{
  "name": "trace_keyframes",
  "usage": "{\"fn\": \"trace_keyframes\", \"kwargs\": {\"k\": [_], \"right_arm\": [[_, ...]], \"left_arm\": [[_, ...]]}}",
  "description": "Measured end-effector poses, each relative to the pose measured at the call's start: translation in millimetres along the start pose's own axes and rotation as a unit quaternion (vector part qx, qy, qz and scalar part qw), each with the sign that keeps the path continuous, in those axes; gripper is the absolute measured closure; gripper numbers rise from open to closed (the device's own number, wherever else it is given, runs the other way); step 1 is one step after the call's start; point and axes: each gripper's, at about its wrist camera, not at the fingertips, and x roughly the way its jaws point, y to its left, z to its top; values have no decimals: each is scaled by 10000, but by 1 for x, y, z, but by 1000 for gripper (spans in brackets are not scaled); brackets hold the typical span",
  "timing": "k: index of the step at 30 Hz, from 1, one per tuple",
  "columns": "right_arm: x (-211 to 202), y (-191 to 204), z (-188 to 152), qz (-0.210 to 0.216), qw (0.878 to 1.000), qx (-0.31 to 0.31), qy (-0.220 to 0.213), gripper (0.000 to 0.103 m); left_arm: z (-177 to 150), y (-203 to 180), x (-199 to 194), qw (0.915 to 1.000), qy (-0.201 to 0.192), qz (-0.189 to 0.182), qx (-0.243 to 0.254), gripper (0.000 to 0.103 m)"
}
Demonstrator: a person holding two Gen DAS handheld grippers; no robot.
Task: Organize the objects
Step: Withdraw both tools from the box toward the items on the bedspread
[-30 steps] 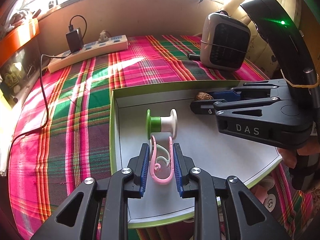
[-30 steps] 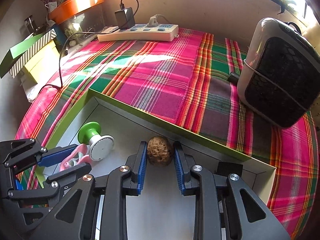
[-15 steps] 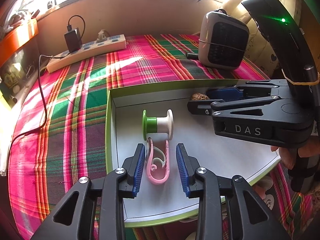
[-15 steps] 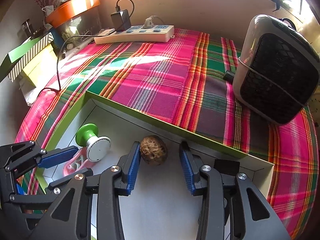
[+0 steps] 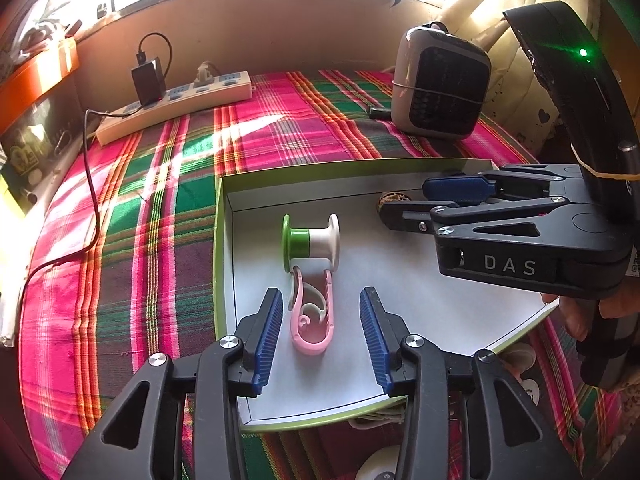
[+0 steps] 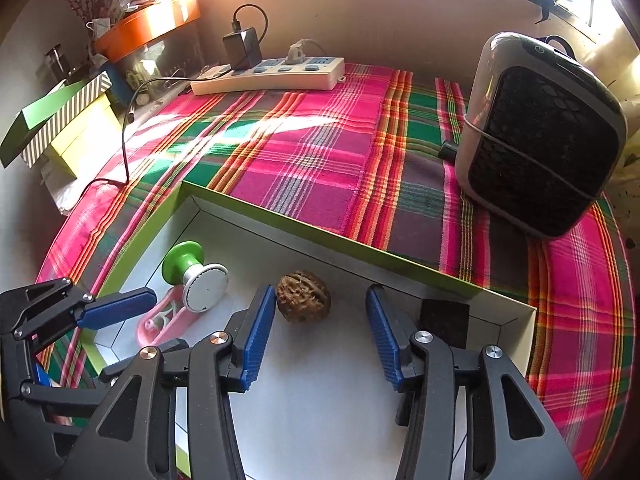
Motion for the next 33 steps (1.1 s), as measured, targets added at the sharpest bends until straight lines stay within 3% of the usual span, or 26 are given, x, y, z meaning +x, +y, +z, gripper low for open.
{"fn": "trace_keyframes", "kwargs": {"k": [20,33], "right_arm": [[-34,2,-20,-34,9995,120,-300,55],[-65,1,-53,-42,9977,393,-545,55]], "left_arm": [[-9,-2,-30,9998,-196,44,-71,64],[-29,-2,-54,9991,-357,12,-218,64]]}}
